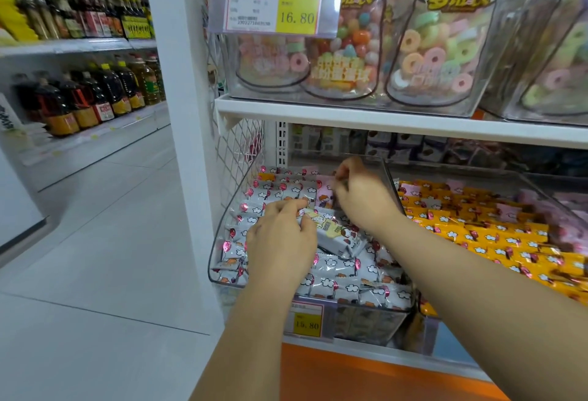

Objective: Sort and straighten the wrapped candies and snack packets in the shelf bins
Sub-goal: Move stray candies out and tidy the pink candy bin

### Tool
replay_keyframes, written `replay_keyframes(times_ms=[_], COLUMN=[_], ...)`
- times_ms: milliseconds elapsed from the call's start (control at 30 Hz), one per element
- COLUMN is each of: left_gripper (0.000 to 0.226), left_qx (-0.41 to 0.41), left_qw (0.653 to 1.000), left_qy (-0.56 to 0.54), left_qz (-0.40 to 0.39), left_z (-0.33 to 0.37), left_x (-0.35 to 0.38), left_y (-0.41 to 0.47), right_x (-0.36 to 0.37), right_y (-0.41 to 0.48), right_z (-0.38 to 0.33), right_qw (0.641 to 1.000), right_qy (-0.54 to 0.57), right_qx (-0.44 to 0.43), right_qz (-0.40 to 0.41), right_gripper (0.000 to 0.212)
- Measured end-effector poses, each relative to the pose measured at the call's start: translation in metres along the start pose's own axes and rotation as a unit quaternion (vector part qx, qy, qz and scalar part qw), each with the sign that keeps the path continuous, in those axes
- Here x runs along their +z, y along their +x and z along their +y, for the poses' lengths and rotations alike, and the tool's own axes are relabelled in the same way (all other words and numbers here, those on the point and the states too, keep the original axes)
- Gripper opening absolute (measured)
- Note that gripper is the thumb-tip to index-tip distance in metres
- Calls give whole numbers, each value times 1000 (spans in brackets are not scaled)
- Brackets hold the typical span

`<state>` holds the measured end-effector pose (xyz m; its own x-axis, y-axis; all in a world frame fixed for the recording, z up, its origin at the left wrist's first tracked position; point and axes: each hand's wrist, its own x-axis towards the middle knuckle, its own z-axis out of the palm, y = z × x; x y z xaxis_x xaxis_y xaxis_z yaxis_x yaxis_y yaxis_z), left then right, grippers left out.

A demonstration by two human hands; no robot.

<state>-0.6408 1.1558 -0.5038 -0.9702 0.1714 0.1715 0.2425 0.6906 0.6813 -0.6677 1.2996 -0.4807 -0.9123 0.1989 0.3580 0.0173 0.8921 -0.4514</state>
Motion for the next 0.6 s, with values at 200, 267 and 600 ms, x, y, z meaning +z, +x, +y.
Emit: replay_keyframes(times_ms=[200,267,600], left_gripper=[36,36,37], left_qx=[1,-1,-3], left_qw=[1000,1000,1000], left_qy=[-3,-5,3], left_qz=[-2,-4,-4], left_z=[1,1,1], left_x=[0,0,-1], left_y=[-1,0,0], right_x=[3,4,-2], right_y=[0,-1,2], right_z=[2,0,0], right_qw=[993,992,997], right_qy=[-61,-84,47], right_qx=[15,-4,23], right_qz=[-103,-95,-63], right_gripper=[40,40,34])
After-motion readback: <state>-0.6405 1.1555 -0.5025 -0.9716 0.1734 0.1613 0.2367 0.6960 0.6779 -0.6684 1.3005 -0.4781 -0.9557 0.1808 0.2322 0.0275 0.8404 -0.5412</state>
